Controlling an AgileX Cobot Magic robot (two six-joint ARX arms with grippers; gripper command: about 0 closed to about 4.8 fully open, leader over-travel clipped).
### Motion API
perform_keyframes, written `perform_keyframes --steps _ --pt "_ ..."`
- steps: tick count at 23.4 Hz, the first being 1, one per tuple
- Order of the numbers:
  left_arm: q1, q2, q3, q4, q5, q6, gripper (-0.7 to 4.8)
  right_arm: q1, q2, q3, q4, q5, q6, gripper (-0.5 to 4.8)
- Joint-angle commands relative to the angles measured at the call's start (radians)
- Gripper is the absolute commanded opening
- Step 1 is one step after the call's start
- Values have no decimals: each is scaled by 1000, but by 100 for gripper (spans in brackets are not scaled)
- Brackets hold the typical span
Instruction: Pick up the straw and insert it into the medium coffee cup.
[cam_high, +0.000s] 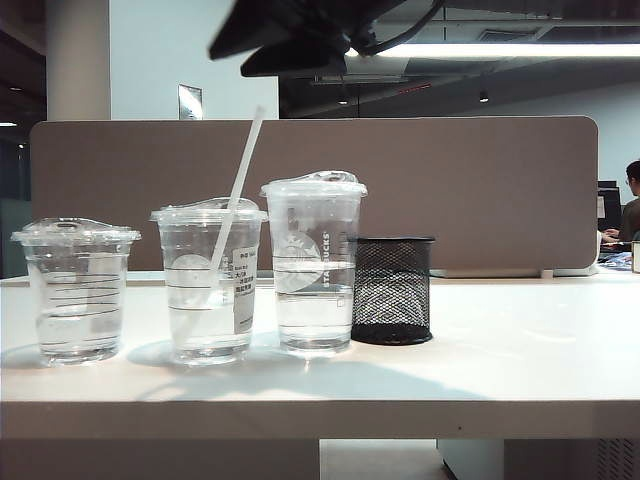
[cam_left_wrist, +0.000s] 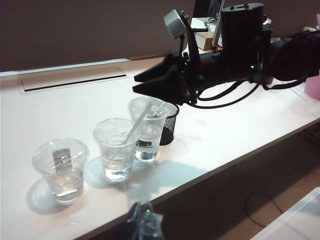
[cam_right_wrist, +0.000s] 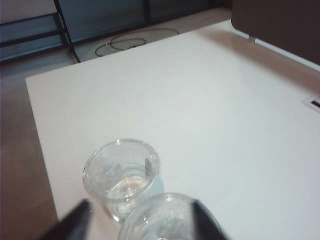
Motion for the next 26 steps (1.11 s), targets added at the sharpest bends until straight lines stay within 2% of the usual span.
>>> perform_keyframes --steps 1,4,5,7,8,9,11,13,14,20,24,26 --pt "0 2 2 13 2 50 -1 2 -10 6 75 19 -3 370" --pt "0 2 2 13 3 53 -1 1 -51 14 105 26 -3 366" --pt "0 2 2 13 3 53 -1 1 -75 21 100 29 -3 329" --pt "0 2 2 13 3 53 -1 1 -129 25 94 29 -3 193" --pt "0 2 2 13 3 53 -1 1 -167 24 89 30 -4 77" --pt "0 2 2 13 3 53 -1 1 -200 24 79 30 -13 -5" --pt "0 2 2 13 3 53 -1 1 -278 24 45 58 -32 -2" --pt "0 2 -3 39 2 56 -1 1 -431 22 -67 195 -59 -2" --pt "0 2 -9 62 2 56 -1 1 -475 17 -93 229 -66 -2" --pt "1 2 -102 248 2 56 -1 1 -697 -99 -110 341 -77 -2" --pt "1 2 -361 551 10 51 -1 2 -924 -338 -109 366 -76 -2" --pt "0 2 -516 725 9 14 -1 2 -1009 -459 -109 365 -63 -1"
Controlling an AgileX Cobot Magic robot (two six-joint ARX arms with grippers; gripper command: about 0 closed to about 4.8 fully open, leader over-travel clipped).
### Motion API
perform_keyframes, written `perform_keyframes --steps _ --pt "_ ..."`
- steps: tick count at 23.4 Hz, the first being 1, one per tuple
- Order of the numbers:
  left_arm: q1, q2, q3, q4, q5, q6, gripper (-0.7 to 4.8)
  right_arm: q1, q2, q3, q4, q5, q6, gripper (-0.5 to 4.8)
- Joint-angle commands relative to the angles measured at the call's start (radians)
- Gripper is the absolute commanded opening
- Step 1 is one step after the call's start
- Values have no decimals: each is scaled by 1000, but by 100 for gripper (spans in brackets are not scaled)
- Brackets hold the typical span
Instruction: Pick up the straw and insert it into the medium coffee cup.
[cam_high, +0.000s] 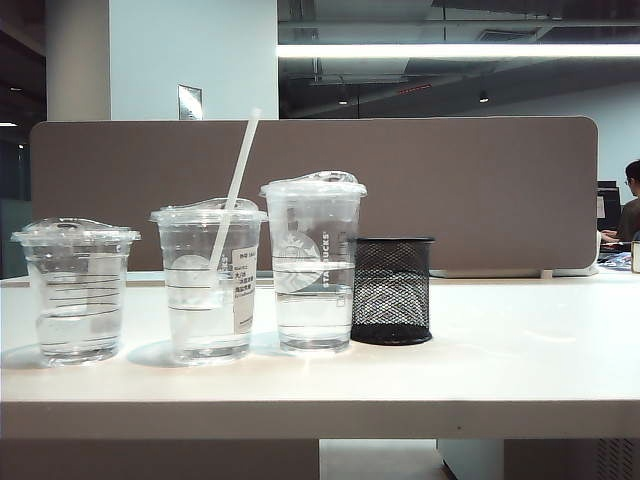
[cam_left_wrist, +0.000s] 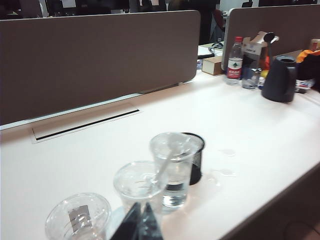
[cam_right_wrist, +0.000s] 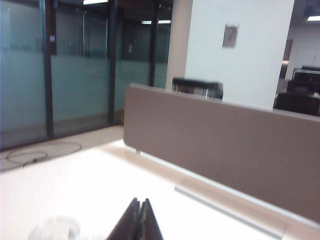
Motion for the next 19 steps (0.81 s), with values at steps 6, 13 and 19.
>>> perform_keyframes --steps 6,13,19 --pt "0 2 -486 566 -3 -137 -1 2 -230 -385 36 2 92 -1" --pt "0 2 -679 681 -109 -138 -1 3 -253 -595 131 2 169 -2" --pt "0 2 -738 659 -274 -137 -1 3 -253 -694 131 2 170 -1"
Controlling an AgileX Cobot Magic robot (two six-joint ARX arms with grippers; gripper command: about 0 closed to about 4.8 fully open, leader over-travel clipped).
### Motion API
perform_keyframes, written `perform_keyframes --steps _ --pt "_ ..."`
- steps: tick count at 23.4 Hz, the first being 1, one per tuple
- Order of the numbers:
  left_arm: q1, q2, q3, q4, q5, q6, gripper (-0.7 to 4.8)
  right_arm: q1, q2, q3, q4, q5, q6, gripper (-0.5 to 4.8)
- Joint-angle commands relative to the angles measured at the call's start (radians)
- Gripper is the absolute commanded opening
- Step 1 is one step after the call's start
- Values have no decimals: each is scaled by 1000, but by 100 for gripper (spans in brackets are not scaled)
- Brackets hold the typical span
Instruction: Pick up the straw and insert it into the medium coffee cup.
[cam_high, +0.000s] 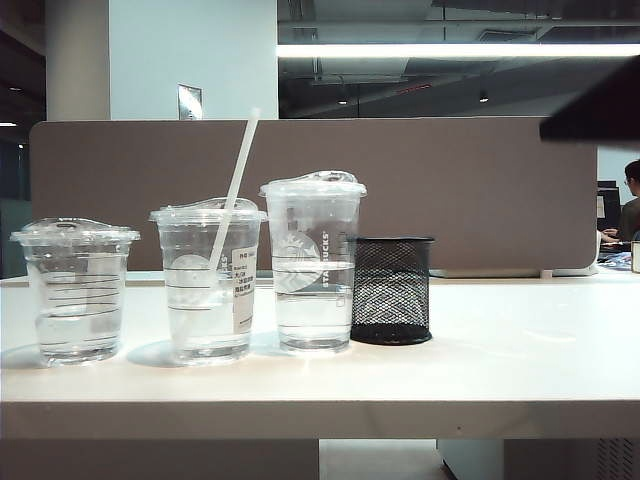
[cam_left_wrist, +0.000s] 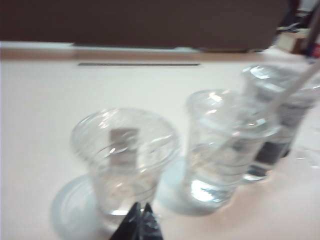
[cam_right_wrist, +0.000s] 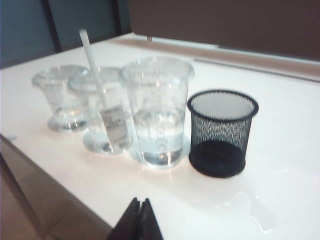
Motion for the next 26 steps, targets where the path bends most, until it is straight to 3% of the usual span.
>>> perform_keyframes --steps 1,11,21,23,26 --pt "0 1 -12 -27 -66 -2 -1 1 0 -39 14 0 3 -1" --pt "0 1 -12 -47 -83 -2 -1 2 0 -69 -203 -30 3 0" --pt "0 1 -12 -48 -83 -2 -1 -26 -35 -72 -233 -26 -11 -1" --pt "0 1 -12 -48 -84 -2 -1 -132 -88 -72 -232 -26 -47 0" --pt "0 1 -12 -48 -83 -2 -1 -460 -241 -72 -225 -117 -46 0"
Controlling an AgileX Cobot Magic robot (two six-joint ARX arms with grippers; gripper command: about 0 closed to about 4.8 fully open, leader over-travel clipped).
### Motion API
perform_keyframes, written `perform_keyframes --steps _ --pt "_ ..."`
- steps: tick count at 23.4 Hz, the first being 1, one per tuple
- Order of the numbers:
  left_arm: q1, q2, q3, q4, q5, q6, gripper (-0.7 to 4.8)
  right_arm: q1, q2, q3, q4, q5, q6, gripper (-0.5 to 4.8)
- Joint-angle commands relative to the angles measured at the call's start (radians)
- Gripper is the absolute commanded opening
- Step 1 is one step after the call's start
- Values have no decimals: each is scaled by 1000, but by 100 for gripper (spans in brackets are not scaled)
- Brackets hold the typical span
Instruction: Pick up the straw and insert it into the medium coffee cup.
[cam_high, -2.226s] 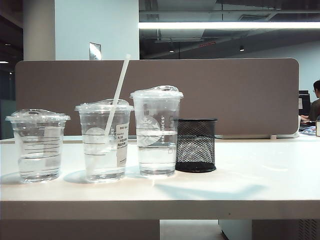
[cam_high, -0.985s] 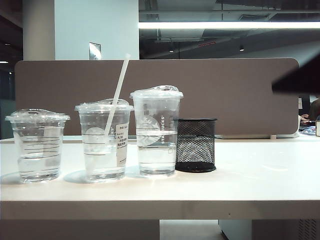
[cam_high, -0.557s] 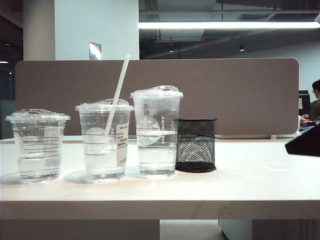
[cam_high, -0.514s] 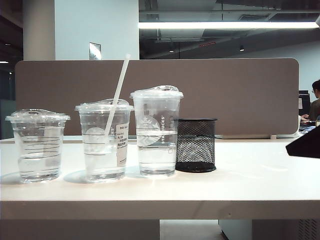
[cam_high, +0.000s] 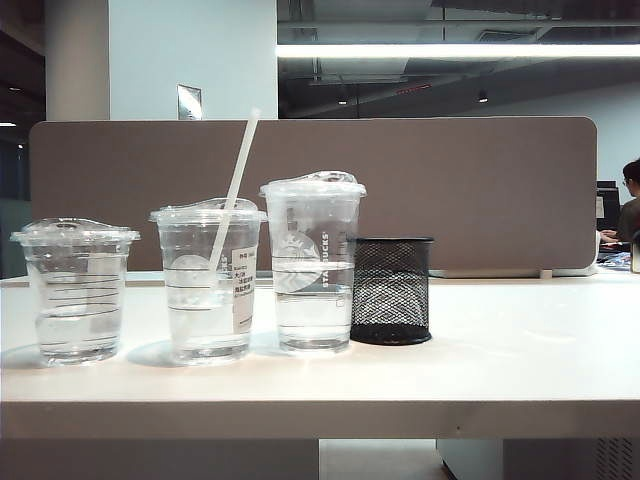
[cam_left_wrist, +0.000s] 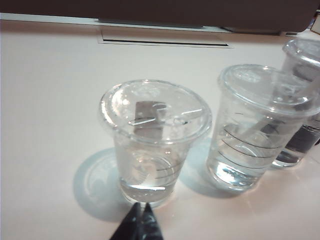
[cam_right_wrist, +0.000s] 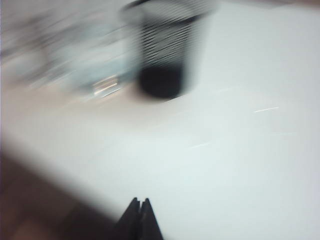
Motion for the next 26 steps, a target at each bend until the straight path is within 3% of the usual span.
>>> perform_keyframes --steps 1,2,4,6,10,26 --pt "0 2 5 5 -1 -2 -1 -288 -147 -6 16 -111 -5 0" --pt "0 2 5 6 -1 -2 -1 -394 -187 -5 20 -153 -6 0" --pt "0 -7 5 -6 -1 -2 -1 -515 -186 -6 16 -180 -6 0" --pt "0 -17 5 -11 -1 -2 -1 -549 -186 -7 -34 -151 -13 0" --pt "0 -23 5 -9 -1 -2 -1 -527 -186 -8 -106 -45 -18 0" --pt "0 -23 5 -10 -1 -2 -1 -514 -186 -8 -103 -43 -17 0"
